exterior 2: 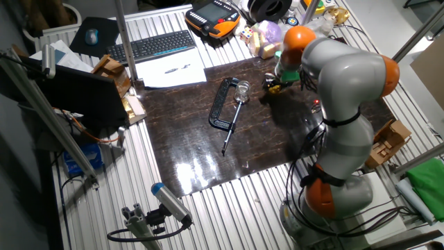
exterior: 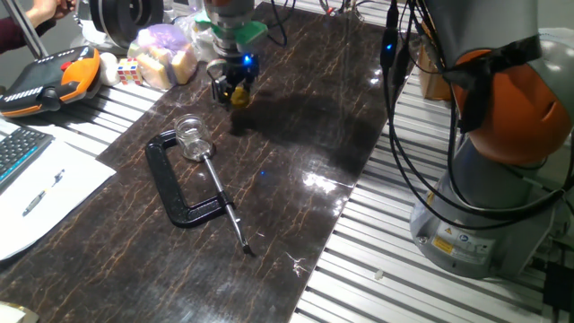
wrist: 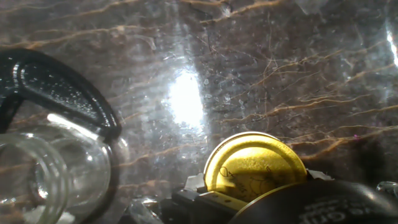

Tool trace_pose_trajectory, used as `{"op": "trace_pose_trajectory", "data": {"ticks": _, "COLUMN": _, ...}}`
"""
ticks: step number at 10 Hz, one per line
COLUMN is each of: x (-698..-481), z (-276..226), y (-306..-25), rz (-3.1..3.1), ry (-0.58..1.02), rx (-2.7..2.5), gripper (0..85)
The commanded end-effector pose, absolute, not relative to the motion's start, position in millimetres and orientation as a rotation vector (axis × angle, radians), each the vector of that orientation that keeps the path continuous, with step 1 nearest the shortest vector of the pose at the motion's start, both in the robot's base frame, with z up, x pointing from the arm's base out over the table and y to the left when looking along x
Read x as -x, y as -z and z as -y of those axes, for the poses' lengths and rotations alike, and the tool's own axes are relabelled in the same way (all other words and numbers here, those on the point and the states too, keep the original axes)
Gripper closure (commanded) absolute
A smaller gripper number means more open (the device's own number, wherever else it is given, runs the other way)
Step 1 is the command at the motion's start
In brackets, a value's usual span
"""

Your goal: Unscrew the lid from the jar

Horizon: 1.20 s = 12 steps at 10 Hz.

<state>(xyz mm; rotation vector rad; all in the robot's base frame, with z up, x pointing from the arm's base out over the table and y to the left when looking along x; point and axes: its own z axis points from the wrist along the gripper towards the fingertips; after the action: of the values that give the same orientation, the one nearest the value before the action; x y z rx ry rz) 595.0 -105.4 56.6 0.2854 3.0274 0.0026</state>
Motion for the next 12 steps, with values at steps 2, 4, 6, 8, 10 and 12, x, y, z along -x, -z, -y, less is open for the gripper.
{"op": "trace_pose_trajectory", "data": {"ticks": 2, "x": -596.2, "z": 104.9, "y": -42.8, "rz": -3.019, "ry": -0.021, "rx": -0.290, "gripper": 84.3}}
{"op": "trace_pose_trajectory", "data": {"ticks": 4, "x": -596.9, "z": 103.4, "y": -34.3, "rz": -3.011, "ry": -0.029, "rx": -0.285, "gripper": 84.3}}
{"op": "trace_pose_trajectory", "data": {"ticks": 6, "x": -597.6, "z": 101.8, "y": -28.7, "rz": -3.006, "ry": -0.037, "rx": -0.287, "gripper": 83.3}}
{"op": "trace_pose_trajectory", "data": {"ticks": 8, "x": -597.8, "z": 101.2, "y": -27.6, "rz": -3.003, "ry": -0.045, "rx": -0.299, "gripper": 68.7}}
{"op": "trace_pose_trajectory", "data": {"ticks": 10, "x": -598.1, "z": 101.1, "y": -27.4, "rz": -2.993, "ry": -0.039, "rx": -0.302, "gripper": 47.3}}
{"op": "trace_pose_trajectory", "data": {"ticks": 12, "x": -598.4, "z": 100.9, "y": -27.6, "rz": -2.978, "ry": -0.038, "rx": -0.312, "gripper": 11.3}}
